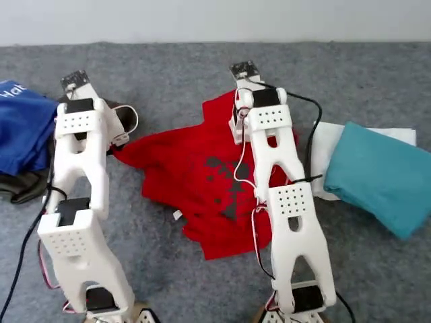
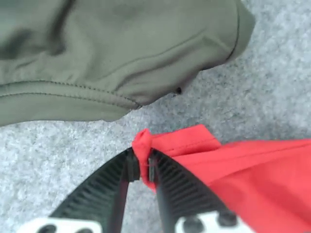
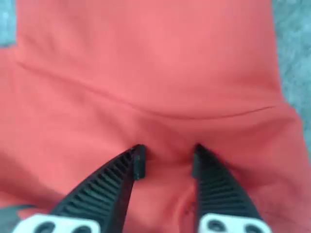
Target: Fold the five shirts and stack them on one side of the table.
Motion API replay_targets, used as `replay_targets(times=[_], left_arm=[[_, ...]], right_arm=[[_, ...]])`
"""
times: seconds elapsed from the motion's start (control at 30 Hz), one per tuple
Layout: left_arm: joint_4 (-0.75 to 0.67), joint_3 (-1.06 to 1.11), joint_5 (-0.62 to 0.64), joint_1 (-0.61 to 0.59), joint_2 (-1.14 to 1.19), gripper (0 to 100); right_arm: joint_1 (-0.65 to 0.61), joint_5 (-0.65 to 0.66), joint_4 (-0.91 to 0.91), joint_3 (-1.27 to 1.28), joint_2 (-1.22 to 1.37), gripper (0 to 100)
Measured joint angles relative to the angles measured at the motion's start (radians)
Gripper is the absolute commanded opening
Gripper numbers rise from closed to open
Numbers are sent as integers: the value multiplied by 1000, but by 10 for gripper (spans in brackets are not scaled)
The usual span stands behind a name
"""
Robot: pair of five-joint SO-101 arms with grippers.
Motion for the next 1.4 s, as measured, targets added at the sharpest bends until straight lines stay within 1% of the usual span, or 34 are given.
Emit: replay_targets(times=[0.03,0.1,0.13,0.27,0.37,0.57,0.73,0.8,0.93,1.0,1.13,1.23,1.3,1.4], left_arm=[[0,0,2,-5,-3,10],[6,0,2,-14,-3,10],[17,0,2,-17,-3,10],[66,0,-8,-21,-3,10],[121,0,-58,-32,-32,10],[258,0,-138,-34,-163,10],[358,0,-175,-34,-226,10],[388,0,-199,-34,-230,10],[396,55,-221,-35,-232,10],[368,86,-227,-37,-232,10],[313,100,-226,-38,-232,10],[247,104,-226,-38,-232,10],[229,104,-226,-38,-232,10],[216,104,-213,-38,-227,10]], right_arm=[[6,3,31,-41,23,26],[8,5,60,-92,57,2],[8,6,63,-103,63,10],[8,6,63,-55,37,7],[-14,6,63,110,-60,7],[-84,6,63,628,-361,8],[-86,6,64,957,-582,13],[-86,6,64,1030,-640,56],[-112,18,66,1071,-710,229],[-127,20,66,1071,-744,277],[-124,60,66,1071,-801,284],[-83,86,66,1071,-845,284],[-63,106,66,1060,-898,284],[-68,138,66,984,-953,281]])
